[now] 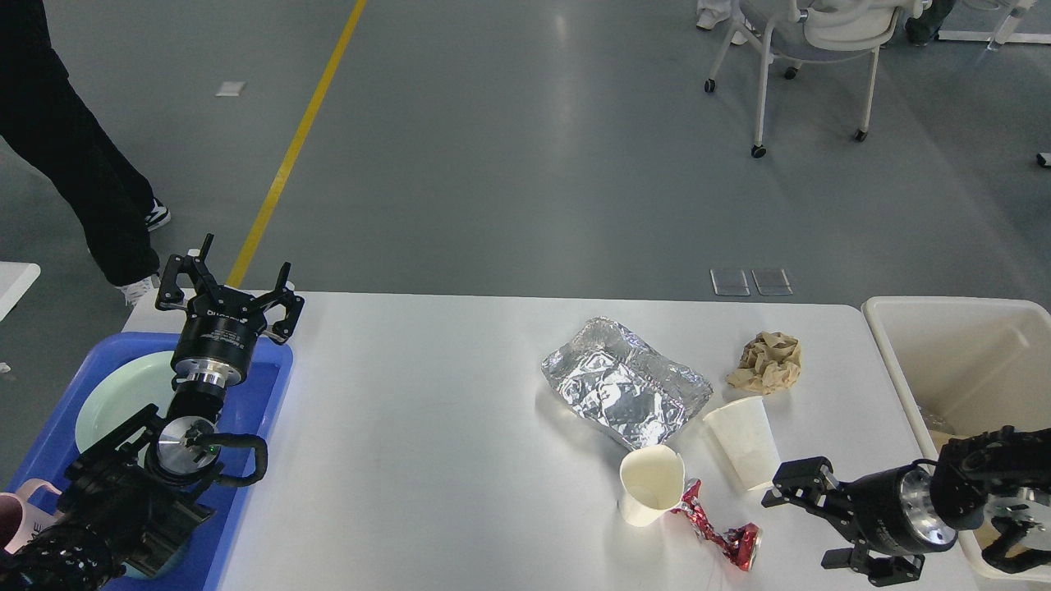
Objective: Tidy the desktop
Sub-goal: 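Reach the right gripper down to the red candy wrapper and grasp it, then lift the red wrapper and release it over the white bin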
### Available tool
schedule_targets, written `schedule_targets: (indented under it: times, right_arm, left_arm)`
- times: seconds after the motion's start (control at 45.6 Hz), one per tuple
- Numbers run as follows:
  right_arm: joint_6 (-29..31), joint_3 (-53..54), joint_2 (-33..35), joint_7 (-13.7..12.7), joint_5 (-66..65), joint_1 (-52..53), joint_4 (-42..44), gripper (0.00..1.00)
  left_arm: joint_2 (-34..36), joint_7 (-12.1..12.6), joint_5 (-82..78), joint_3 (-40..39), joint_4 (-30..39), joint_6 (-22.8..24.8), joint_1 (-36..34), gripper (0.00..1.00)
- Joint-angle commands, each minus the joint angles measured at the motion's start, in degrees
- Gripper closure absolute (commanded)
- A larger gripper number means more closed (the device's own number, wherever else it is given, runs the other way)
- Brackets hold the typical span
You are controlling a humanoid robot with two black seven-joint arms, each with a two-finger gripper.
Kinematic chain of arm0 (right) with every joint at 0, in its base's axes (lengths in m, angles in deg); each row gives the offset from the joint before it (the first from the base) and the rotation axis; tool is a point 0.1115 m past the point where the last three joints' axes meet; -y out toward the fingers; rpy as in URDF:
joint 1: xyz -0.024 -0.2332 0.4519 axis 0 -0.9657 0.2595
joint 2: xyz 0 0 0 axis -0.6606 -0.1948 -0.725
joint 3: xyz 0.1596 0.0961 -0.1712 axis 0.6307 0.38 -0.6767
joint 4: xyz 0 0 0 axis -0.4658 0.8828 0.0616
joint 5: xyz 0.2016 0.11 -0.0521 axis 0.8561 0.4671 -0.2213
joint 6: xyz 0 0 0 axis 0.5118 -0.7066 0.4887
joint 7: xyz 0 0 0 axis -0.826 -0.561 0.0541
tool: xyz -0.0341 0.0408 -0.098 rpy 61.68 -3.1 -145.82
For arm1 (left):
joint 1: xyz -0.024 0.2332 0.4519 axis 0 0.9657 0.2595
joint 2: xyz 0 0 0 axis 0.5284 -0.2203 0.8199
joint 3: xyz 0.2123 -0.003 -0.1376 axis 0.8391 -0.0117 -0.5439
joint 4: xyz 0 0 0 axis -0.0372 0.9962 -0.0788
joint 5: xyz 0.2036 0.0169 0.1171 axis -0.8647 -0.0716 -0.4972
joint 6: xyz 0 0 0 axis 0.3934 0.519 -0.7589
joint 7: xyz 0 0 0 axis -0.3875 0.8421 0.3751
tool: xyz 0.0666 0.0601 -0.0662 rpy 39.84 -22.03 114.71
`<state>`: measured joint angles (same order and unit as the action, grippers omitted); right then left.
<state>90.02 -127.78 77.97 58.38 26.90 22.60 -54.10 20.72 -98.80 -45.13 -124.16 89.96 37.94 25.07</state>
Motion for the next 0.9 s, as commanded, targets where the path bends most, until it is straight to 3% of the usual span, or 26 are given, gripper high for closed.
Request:
schedule_targets:
  times: [0.0, 0.351, 0.701, 0.745, 0.767, 0.877]
  right_arm:
    - [0.0, 1.7, -0.7, 0.1, 0.5, -2.4, 0.0, 0.00]
    - [-1.0, 8.7, -3.5, 0.1, 0.6, -11.3, 1.9, 0.00]
    - [-4.9, 10.7, -7.2, 0.3, 0.6, -13.0, 5.2, 0.04]
    - [-4.9, 10.7, -7.7, 0.4, 0.6, -13.0, 5.5, 0.09]
    - [-4.9, 10.7, -7.8, 0.7, 0.6, -13.2, 5.6, 0.21]
    - [-5.4, 10.6, -8.5, 1.3, 0.6, -13.4, 5.7, 0.58]
  left_arm:
    - [0.0, 0.0, 0.1, 0.0, 0.0, 0.0, 0.0, 0.03]
    - [0.0, 0.0, 0.0, 0.0, 0.0, 0.0, 0.0, 0.03]
    - [0.0, 0.0, 0.0, 0.0, 0.0, 0.1, 0.0, 0.03]
    - [0.0, 0.0, 0.0, 0.0, 0.0, 0.0, 0.0, 0.03]
    - [0.0, 0.0, 0.0, 0.0, 0.0, 0.0, 0.0, 0.03]
    - [0.0, 0.0, 0.0, 0.0, 0.0, 0.0, 0.0, 0.03]
